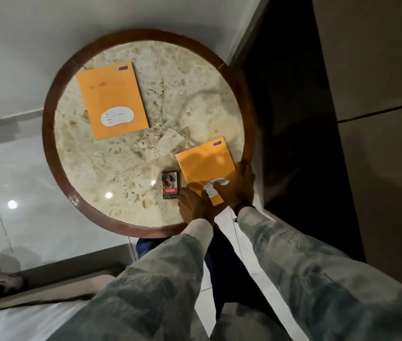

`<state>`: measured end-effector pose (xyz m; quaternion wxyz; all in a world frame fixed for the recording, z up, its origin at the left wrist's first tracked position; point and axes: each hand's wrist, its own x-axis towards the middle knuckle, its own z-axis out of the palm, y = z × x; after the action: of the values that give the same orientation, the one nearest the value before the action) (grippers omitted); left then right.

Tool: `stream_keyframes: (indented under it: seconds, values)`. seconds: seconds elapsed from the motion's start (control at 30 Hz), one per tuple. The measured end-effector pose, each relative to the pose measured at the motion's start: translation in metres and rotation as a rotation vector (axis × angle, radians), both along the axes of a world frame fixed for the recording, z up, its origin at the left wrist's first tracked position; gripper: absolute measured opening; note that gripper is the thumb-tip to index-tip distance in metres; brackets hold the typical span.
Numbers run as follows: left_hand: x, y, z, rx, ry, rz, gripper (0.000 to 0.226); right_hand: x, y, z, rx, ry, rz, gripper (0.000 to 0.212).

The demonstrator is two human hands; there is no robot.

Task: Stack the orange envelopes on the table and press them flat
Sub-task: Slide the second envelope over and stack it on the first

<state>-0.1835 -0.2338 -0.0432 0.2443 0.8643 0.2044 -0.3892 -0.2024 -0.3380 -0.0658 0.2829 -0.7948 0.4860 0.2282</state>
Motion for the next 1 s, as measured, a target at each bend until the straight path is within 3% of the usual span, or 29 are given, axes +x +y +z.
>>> stream_keyframes:
  seconds: [0.13,0.23,0.3,0.47,0.57,0.67,0.77,1.0]
  values:
    - [0.019,0.003,-0.004,-0.124,-0.157,0.012,0.031,0.012,-0.02,0.001,0.112,-0.028,-0.181,0.095]
    - [0.055,0.012,0.004,-0.287,-0.284,0.018,0.019,0.04,-0.031,0.007,0.269,-0.113,-0.316,0.072]
    - [0.092,0.025,0.009,-0.331,-0.38,0.027,0.019,0.075,-0.027,0.015,0.255,-0.192,-0.314,0.058]
    - [0.21,0.079,0.01,-0.262,-0.544,-0.022,0.026,0.197,0.021,0.031,0.14,-0.381,-0.145,0.069]
    - [0.273,0.114,-0.002,-0.146,-0.486,-0.077,0.03,0.255,0.059,0.022,0.132,-0.408,-0.045,0.069]
    - [0.298,0.139,-0.013,-0.023,-0.439,-0.213,0.032,0.277,0.086,0.004,0.124,-0.309,0.081,0.067]
    - [0.3,0.148,-0.021,0.028,-0.466,-0.275,0.055,0.276,0.1,-0.011,0.046,-0.275,0.139,0.059]
    - [0.333,0.153,-0.036,-0.132,-0.269,0.073,0.07,0.287,0.112,-0.011,0.006,-0.254,0.24,0.067]
